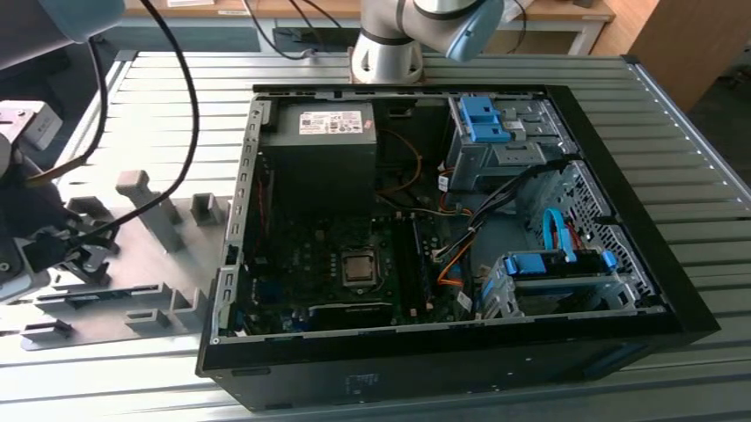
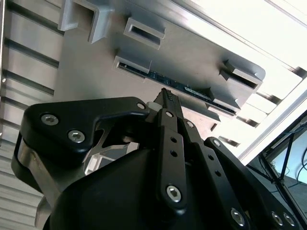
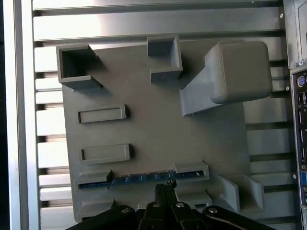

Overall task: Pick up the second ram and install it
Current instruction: 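Reach for the second ram, then pick up the second ram and move it above second insertion slot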

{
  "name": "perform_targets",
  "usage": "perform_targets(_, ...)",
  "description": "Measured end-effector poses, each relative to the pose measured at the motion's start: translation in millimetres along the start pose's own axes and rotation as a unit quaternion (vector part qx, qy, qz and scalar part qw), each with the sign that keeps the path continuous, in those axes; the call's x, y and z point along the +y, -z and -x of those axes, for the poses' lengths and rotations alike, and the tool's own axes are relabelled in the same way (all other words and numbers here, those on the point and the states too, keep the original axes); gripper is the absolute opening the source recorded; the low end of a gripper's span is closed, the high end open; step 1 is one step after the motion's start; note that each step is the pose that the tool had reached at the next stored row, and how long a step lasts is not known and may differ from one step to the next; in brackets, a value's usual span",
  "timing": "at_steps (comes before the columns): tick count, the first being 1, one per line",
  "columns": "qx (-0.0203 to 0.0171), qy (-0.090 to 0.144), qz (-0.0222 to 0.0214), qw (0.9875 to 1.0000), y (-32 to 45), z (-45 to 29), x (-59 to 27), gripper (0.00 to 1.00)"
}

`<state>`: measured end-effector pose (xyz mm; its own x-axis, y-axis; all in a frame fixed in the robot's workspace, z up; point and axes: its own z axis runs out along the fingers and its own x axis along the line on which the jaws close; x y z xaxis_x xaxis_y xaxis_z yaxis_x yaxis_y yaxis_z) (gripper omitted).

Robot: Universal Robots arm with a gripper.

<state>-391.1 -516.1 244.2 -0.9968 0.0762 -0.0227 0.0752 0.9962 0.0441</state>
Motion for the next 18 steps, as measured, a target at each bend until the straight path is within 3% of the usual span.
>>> perform_targets(9, 0.0, 0.0, 0.0, 1.0, -12.0, -0.9, -2.7, 0.1)
perform_targets(18, -0.0001, 0.0, -0.0018, 1.0, -12.3, -1.0, -2.7, 0.1)
